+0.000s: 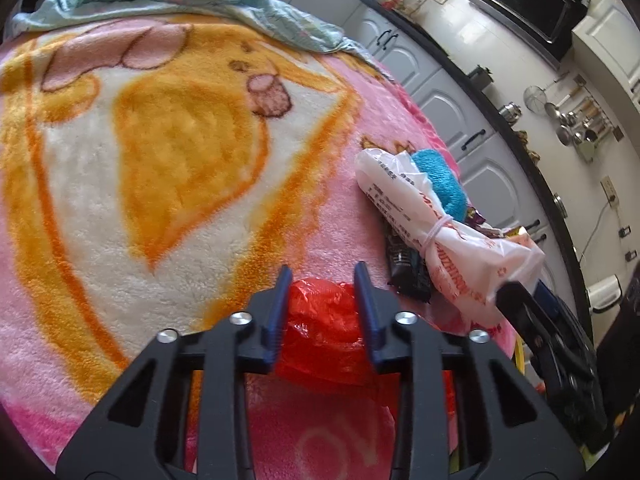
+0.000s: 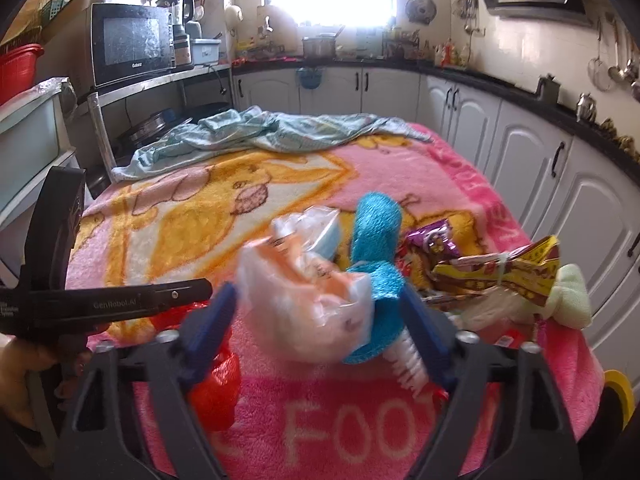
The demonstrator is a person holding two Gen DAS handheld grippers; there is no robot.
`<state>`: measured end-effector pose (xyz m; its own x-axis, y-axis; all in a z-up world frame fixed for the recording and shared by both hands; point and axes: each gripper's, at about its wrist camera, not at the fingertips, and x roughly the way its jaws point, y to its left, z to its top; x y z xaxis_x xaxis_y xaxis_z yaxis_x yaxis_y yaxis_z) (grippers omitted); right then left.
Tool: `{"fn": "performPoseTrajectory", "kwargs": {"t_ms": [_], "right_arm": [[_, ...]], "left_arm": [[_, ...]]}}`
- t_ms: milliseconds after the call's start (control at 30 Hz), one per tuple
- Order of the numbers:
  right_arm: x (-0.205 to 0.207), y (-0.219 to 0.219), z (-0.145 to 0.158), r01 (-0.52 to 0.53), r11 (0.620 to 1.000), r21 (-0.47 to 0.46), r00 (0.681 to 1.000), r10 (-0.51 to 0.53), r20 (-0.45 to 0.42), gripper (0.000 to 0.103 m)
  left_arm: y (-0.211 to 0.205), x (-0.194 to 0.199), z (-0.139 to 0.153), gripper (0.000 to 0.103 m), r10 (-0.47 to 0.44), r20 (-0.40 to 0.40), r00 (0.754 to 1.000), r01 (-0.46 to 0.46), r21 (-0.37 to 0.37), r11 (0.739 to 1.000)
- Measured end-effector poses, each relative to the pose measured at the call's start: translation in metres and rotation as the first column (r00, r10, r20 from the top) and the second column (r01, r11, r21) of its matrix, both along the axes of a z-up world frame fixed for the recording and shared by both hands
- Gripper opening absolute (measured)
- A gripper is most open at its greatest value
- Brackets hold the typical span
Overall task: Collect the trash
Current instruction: 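Grasp the red plastic bag with the left gripper while the right gripper grasps the white plastic bag, then carry both bags over the yellow bin and open both grippers to drop them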
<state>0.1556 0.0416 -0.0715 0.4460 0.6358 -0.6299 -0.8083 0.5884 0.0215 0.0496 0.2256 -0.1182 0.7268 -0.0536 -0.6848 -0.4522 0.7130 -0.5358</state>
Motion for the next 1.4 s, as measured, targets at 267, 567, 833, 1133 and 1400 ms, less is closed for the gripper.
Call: {"fn": "performPoseTrajectory", "kwargs": {"t_ms": [267,567,833,1133,1400], "right_arm": [[-0.001,-0.010,0.002,-0.029,0.998,0.047,0.997,0.033,-0.069,0.027],[-0.020,-0.024,0.023,-0.056,0.991,0.123,0.997,0.062,-0.039,0.020],[-0.019,-0.057,0.048,0.000,0.986,0.164,1.000,0.004,-0.023,0.019],[-0.013,-0.111,0.071,0.084,0.979,0.188,0.996,-0.090,0.027,0.019],[-0.012,-0.170,0.084,0.173,0.965,0.199,0.980,-0.190,0.067,0.019]], "left_arm": [[-0.009,-0.006,0.018,0.009,-0.045,0.059,0.997,0.041,0.068,0.997],[-0.027,-0.013,0.066,0.007,-0.080,0.156,0.985,0.047,0.204,0.978],[-0.049,-0.005,0.094,0.007,-0.144,0.203,0.969,0.088,0.262,0.961],[-0.083,0.015,0.112,0.007,-0.234,0.223,0.946,0.160,0.306,0.939],[-0.126,0.042,0.131,0.007,-0.338,0.243,0.909,0.244,0.348,0.905]]}}
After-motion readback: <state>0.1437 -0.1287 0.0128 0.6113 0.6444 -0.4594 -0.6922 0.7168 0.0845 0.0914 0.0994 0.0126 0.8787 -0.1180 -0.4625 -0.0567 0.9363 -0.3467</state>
